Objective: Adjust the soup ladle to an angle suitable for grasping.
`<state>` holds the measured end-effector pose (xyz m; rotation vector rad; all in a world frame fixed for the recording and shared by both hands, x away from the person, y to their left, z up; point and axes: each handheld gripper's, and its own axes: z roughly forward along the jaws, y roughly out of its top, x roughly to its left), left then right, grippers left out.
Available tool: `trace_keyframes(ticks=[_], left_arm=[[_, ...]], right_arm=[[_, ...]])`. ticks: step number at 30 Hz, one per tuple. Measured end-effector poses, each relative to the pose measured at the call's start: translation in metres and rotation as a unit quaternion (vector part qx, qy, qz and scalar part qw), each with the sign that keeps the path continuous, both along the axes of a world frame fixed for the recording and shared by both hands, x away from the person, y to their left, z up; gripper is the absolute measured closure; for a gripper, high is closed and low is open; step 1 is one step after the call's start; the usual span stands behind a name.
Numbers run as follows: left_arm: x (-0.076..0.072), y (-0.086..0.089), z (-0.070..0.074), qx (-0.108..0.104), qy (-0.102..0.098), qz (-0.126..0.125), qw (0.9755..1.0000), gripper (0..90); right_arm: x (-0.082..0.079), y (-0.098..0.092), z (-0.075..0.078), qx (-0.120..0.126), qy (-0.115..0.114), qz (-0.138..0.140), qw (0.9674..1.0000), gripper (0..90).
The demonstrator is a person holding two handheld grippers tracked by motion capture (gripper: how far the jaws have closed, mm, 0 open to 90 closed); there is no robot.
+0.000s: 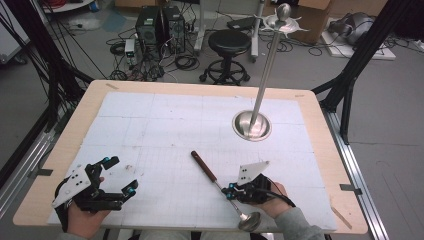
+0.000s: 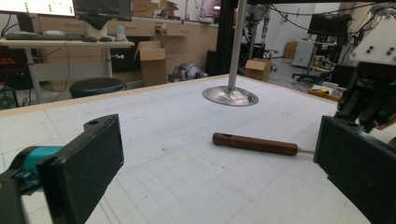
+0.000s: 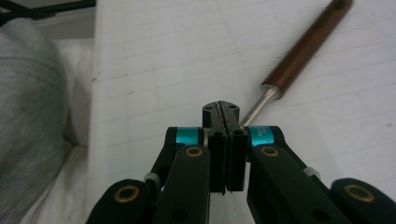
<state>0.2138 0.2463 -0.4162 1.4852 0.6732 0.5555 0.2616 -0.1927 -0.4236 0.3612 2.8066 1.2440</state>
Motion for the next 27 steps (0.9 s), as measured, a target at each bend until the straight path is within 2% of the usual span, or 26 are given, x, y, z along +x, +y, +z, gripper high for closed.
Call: trace_keyframes(ticks=[4,17,25,27], left_arm=[[0.002,-0.002,0.000,0.001,0.000,-0.003,1.0000,1.9],[0.004,-0.004,0.000,0.004,-0.001,-0.005,1.0000,1.9],[0.004,-0.001,0.001,0.001,-0.002,0.000,1.0000,1.9],[0.004,-0.002,0.001,0.000,-0.002,-0.002,1.0000,1.9]], right_arm=[[-0.007,-0.001,0.001,-0.022,-0.005,0.011,0.9997,90.0],[-0.008,0.006,-0.002,-0.050,0.006,0.035,0.9981,90.0],[-0.005,0.017,-0.005,-0.092,0.021,0.050,0.9943,90.0],[-0.006,0.017,-0.005,-0.097,0.023,0.051,0.9937,90.0]])
